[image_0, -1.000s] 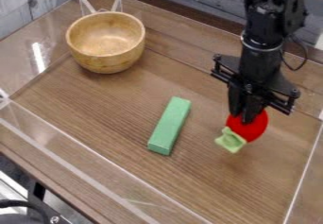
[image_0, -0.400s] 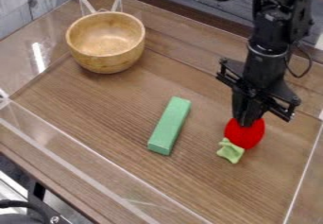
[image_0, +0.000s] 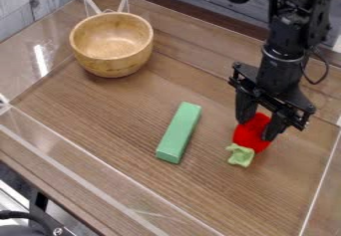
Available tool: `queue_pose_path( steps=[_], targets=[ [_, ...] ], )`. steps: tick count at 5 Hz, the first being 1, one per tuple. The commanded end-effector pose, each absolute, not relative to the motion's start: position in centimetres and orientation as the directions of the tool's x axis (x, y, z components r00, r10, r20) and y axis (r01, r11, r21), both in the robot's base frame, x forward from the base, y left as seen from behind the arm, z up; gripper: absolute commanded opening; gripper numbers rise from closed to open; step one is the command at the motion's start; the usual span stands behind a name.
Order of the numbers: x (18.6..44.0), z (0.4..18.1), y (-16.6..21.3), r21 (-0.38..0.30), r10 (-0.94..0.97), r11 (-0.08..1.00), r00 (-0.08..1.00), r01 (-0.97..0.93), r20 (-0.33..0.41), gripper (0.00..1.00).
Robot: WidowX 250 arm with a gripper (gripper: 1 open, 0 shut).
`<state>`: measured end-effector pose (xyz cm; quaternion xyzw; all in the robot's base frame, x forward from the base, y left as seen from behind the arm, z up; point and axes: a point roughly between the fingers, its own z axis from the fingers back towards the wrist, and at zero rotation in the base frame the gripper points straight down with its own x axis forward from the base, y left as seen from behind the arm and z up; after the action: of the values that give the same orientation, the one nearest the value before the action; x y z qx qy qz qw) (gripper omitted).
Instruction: Move the red object to the right side of the table
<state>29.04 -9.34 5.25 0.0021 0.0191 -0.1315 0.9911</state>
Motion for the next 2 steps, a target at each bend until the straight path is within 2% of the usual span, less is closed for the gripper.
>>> queue_pose_path(
  steps=[1,2],
  targets=[
    [29.99,6.38,-9.63,0.007,-0.281,0.96,0.96,0.281,0.008,0.0],
    [30.07,6.29,-9.56,0.01,-0.29,0.957,0.957,0.29,0.005,0.0]
  ],
)
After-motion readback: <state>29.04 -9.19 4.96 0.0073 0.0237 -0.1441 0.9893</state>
